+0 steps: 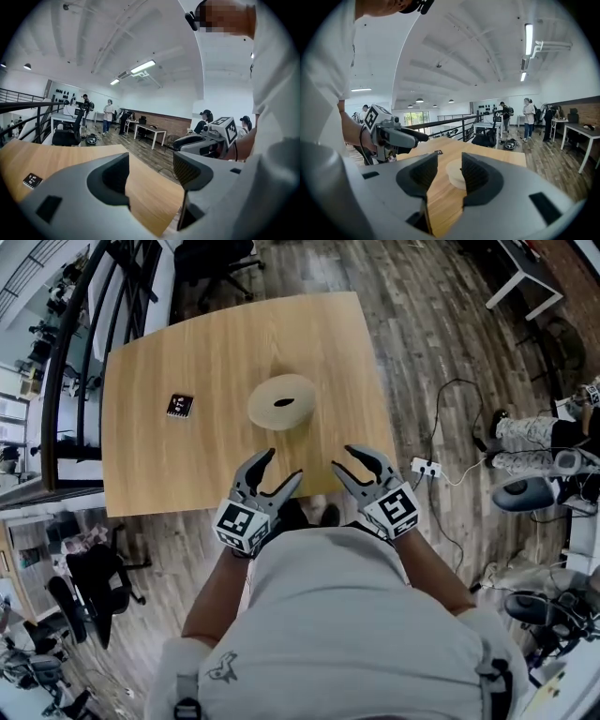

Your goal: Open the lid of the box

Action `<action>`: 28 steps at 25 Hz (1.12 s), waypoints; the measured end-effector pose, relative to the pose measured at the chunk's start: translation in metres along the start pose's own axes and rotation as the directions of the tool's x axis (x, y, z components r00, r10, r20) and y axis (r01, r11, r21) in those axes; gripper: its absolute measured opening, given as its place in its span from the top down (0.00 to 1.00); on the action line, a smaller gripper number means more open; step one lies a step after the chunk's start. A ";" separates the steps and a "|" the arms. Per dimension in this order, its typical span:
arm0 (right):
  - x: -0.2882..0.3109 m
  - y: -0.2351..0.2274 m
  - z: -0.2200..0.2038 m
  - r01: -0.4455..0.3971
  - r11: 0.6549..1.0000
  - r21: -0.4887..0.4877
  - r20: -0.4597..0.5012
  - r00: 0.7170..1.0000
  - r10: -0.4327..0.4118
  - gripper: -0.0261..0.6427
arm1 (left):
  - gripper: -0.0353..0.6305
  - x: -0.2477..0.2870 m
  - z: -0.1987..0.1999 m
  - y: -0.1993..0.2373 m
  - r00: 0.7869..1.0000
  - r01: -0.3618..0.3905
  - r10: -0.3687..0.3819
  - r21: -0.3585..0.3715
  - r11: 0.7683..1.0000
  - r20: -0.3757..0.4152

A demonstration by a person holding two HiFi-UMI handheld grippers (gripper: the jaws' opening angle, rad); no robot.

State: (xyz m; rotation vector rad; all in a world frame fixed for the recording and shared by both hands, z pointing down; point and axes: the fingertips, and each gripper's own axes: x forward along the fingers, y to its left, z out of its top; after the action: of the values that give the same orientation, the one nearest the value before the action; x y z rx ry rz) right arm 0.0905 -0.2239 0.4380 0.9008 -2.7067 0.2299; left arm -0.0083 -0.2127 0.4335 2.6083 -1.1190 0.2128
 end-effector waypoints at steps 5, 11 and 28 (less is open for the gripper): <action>0.042 -0.018 -0.017 0.013 0.999 0.047 -0.062 0.998 -0.010 0.72 | 0.52 0.009 -0.008 0.046 0.999 0.010 -0.011 -0.018 1.000 -0.033; 0.093 -0.030 -0.025 0.015 0.997 0.073 -0.116 0.993 -0.006 0.72 | 0.52 0.015 -0.023 0.107 0.996 0.003 -0.004 -0.009 1.000 -0.091; 0.213 -0.121 -0.115 -0.022 0.994 -0.103 -0.397 0.918 -0.021 0.73 | 0.50 0.109 -0.131 0.225 0.922 0.096 -0.087 0.004 0.995 -0.377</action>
State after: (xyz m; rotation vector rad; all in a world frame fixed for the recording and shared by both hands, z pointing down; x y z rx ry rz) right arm 0.0250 -0.4118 0.6206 0.7304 -2.3177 0.2384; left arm -0.0995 -0.3921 0.6320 2.4836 -0.8608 0.6773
